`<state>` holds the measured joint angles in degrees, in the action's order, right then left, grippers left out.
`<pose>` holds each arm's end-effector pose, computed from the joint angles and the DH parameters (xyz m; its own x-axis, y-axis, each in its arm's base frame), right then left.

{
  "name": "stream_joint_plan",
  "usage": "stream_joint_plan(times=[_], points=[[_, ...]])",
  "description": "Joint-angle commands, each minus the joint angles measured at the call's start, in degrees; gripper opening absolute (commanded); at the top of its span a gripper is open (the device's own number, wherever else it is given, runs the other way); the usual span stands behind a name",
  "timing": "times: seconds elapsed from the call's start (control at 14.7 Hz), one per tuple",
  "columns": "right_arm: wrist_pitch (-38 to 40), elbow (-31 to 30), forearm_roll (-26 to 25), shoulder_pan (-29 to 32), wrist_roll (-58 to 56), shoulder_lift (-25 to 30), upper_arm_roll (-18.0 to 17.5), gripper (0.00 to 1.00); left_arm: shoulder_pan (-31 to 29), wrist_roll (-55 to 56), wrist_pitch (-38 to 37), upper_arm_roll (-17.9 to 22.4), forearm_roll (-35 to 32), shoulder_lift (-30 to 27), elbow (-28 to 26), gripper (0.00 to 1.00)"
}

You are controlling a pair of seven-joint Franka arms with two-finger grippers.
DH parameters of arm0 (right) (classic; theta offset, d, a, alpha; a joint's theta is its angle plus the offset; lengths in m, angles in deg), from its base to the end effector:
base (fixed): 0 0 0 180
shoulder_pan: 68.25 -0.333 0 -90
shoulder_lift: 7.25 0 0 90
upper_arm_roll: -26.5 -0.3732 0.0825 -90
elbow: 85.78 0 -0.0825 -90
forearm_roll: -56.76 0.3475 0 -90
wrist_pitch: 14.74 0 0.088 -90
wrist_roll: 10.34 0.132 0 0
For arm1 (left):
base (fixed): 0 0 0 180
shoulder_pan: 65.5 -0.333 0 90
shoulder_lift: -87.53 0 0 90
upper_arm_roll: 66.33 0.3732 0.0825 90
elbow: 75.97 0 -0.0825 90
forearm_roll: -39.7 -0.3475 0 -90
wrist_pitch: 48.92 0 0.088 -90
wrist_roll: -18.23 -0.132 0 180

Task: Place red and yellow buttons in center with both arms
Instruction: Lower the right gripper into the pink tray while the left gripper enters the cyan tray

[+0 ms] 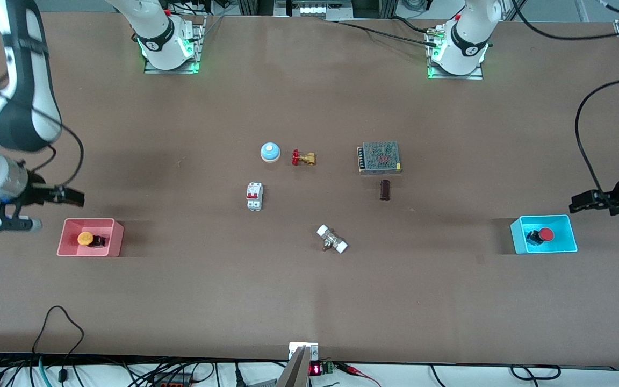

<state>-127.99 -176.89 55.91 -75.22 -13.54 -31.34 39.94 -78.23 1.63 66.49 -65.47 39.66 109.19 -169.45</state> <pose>0.6576 -0.0527 0.4382 0.9990 -0.0340 -0.0303 -0.0306 -0.9938 0.1068 0.6347 0.1521 0.4449 0.9985 -0.0539 0.0028 -0.0539 -0.9985 -0.0073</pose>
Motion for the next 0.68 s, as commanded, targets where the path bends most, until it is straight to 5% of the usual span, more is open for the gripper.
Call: stream_joint_plan(times=[0.0, 0.61], points=[[-0.39, 10.14, -0.21, 1.96, -0.31, -9.72, -0.34, 1.00, -0.80, -2.56, 3.14, -0.16, -0.67, 4.07, 0.59, 1.00], [-7.60, 11.48, -0.13, 2.84, -4.71, -18.09, -0.43, 1.00, -0.89, -2.92, 11.32, -0.24, -0.67, 14.19, 0.15, 1.00]])
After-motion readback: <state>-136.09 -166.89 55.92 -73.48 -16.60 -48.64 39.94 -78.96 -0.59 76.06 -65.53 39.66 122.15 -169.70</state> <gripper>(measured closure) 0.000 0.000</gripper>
